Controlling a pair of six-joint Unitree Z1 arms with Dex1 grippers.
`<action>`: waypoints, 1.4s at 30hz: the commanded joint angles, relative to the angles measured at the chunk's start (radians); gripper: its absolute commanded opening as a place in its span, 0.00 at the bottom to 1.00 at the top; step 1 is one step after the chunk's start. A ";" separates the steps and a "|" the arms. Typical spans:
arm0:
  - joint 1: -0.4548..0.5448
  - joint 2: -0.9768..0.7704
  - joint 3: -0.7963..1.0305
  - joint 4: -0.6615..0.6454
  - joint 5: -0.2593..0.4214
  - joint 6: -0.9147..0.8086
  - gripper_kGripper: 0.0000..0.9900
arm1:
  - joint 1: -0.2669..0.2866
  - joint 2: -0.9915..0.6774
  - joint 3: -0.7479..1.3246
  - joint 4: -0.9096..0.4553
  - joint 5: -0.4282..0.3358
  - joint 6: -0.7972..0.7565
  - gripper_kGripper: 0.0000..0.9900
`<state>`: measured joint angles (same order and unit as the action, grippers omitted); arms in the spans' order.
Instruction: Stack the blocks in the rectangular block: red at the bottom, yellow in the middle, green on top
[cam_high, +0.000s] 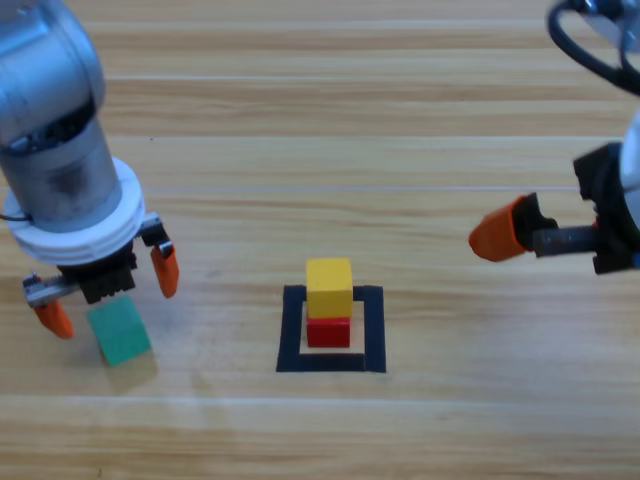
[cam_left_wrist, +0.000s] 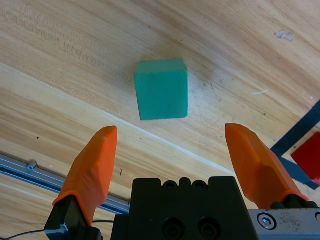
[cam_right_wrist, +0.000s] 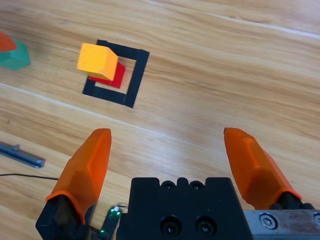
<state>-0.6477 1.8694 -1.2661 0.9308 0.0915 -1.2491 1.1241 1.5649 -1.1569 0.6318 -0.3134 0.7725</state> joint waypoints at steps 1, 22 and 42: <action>0.052 0.062 -0.002 -0.012 -0.016 -0.009 0.93 | -0.040 -0.035 0.057 -0.038 -0.036 -0.005 1.00; 0.094 0.174 0.007 -0.099 -0.047 0.020 0.93 | -0.040 -0.028 0.069 -0.037 -0.055 0.002 1.00; 0.102 0.148 0.080 -0.135 -0.064 0.062 0.87 | -0.040 -0.029 0.195 -0.287 0.097 -0.200 1.00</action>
<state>-0.5712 2.0078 -1.2208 0.8124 0.0392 -1.2002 1.1140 1.5583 -1.0747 0.4967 -0.2798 0.6107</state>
